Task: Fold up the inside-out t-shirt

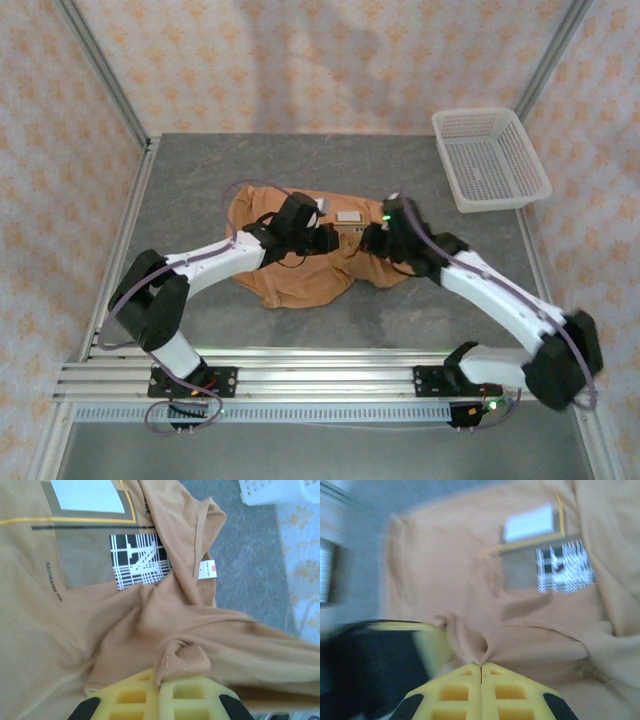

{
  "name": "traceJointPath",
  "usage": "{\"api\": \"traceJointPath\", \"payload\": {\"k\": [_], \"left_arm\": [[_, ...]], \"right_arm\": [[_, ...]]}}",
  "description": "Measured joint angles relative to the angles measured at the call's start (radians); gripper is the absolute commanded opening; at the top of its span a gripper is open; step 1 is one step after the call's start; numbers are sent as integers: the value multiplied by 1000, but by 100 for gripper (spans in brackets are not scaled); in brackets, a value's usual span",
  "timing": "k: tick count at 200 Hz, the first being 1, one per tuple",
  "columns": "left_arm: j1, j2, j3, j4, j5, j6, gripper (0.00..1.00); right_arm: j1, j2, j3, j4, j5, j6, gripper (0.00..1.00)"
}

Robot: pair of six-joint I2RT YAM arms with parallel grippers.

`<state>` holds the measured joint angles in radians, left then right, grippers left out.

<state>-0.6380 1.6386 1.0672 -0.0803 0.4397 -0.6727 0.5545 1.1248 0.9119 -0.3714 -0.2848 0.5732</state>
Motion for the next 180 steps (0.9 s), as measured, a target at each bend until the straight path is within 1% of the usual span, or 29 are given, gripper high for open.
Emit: {"api": "traceJointPath", "payload": {"k": [14,32,51,64,77,82,90,98,130,144,156,180], "left_arm": [[6,19,18,18,12,-1,0],[6,46,33,49,27,-12,0],[6,66,34,69,40,-25,0],[6,76,34,80,50,-35,0],[5,82,34,97,53,-43,0],[5,84,34,101,55,-45,0],[5,85,34,106,57,-48,0],[5,87,34,111,60,-53,0],[3,89,34,116,60,-57,0],[3,89,34,116,59,-57,0],[3,89,31,116,59,-57,0],[3,89,23,116,59,-57,0]], "right_arm": [[-106,-111,-59,74,-111,26,0],[-225,-172,-174,188,-248,77,0],[-300,-144,-302,281,-349,121,0],[-333,-89,-363,279,-361,132,0],[-346,-36,-378,241,-351,125,0],[-345,-18,-377,233,-345,121,0],[-336,-3,-373,224,-336,114,4],[-315,5,-362,211,-322,107,5],[-148,20,-252,176,-237,87,4],[-96,46,-202,178,-201,89,3],[-75,94,-168,186,-177,100,3],[-57,216,-138,209,-127,159,8]]}}
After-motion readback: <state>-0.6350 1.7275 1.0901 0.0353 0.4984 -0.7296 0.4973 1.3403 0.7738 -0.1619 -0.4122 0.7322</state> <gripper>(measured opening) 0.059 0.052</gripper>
